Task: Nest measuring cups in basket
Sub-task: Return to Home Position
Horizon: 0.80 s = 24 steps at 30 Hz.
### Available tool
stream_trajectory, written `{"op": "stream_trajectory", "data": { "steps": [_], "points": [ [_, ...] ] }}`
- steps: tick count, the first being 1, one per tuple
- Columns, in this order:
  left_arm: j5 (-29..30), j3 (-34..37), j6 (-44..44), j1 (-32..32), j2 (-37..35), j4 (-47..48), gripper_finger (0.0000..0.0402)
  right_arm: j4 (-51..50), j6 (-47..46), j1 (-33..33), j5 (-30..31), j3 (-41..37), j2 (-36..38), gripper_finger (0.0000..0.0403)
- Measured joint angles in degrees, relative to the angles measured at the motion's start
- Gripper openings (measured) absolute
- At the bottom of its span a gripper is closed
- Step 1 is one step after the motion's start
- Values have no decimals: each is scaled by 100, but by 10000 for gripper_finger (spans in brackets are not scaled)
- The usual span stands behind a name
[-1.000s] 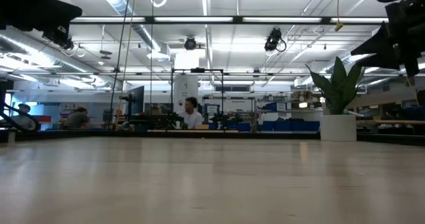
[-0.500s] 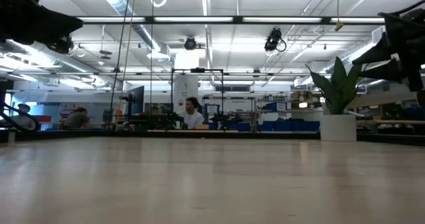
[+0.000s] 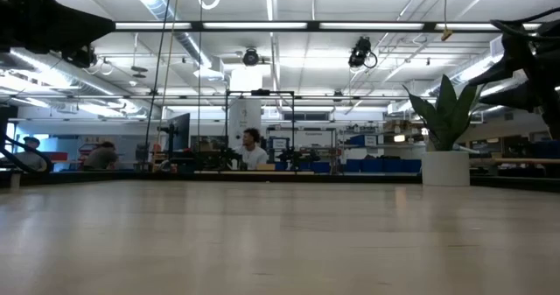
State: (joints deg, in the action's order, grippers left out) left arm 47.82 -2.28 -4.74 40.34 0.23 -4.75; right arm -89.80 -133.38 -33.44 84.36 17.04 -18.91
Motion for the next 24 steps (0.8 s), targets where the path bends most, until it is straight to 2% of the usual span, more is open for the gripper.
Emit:
{"op": "stream_trajectory", "data": {
  "steps": [15, 19, 24],
  "points": [
    [-198, -6, -340, 2, 0, -86, 7, -22, 399, 916, 439, 0, 993, 203],
    [-225, -7, -345, 2, 0, -82, 7, 385, 1433, 994, 495, -56, 1018, 203],
    [-504, -7, -344, 2, 0, -43, 7, 1699, 4011, 1003, 499, -150, 930, 203]
  ]
}}
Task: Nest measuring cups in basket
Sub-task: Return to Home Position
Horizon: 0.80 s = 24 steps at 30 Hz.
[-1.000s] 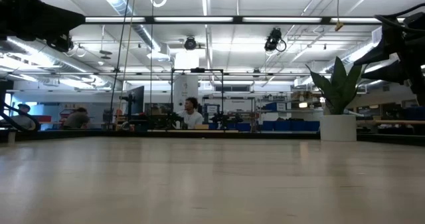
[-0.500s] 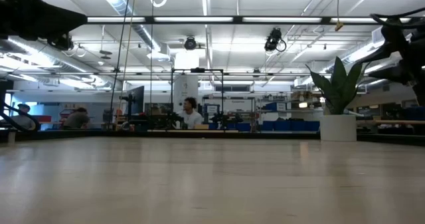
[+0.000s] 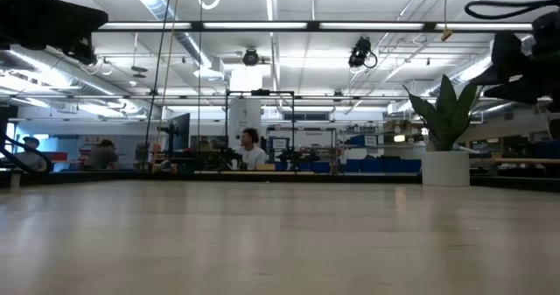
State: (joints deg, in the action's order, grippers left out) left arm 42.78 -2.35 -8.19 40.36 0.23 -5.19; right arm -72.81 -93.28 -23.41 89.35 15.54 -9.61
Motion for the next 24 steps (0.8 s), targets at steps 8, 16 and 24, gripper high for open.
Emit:
{"op": "stream_trajectory", "data": {
  "steps": [8, 16, 24],
  "points": [
    [-23, -2, -2, 0, 0, 114, 7, 351, 1488, 3, 36, 19, -183, 203],
    [-21, -2, 0, 0, 0, 157, 7, 426, 1287, 3, -105, 19, -181, 203],
    [-21, -2, 4, 0, 2, 243, 7, 437, 1002, -1, -139, 19, -181, 203]
  ]
}}
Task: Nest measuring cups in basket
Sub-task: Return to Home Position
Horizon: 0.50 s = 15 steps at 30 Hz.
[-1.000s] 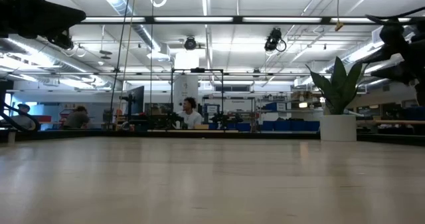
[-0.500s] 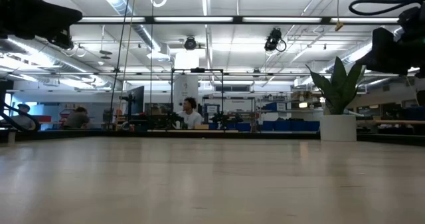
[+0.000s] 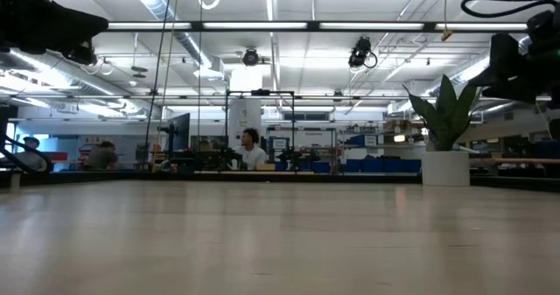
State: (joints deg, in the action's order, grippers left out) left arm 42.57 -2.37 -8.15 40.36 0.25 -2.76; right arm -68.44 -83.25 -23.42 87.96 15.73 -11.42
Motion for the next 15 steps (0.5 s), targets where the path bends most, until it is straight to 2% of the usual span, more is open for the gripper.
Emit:
{"op": "stream_trajectory", "data": {
  "steps": [7, 15],
  "points": [
    [20, 0, -2, -2, -2, 38, 7, 272, 504, -234, -532, 0, -14, 203],
    [22, 0, -2, 0, -2, 135, 7, 280, 368, -753, -469, 7, -427, 203]
  ]
}}
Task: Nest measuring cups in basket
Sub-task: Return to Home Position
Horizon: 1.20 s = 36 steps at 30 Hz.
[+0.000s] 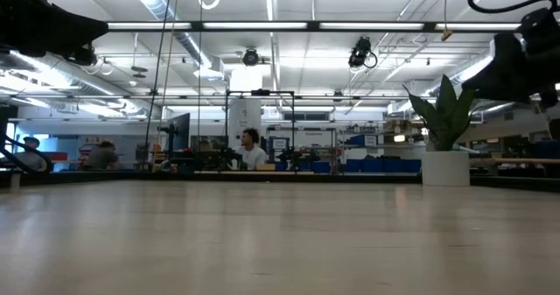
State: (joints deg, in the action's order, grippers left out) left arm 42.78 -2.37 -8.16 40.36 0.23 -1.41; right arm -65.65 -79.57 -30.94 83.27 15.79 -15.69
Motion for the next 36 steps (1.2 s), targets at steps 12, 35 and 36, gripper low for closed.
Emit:
{"op": "stream_trajectory", "data": {
  "steps": [12, 35, 36],
  "points": [
    [0, 0, -3, 0, 1, 13, 7, 729, 728, -157, 682, 81, -743, 203],
    [0, 0, 93, 0, 0, 57, 7, 2247, 1526, -1545, 444, 81, -1180, 203],
    [0, 0, 148, 0, 0, 57, 7, 2346, 1545, -1701, 430, 81, -1180, 203]
  ]
}}
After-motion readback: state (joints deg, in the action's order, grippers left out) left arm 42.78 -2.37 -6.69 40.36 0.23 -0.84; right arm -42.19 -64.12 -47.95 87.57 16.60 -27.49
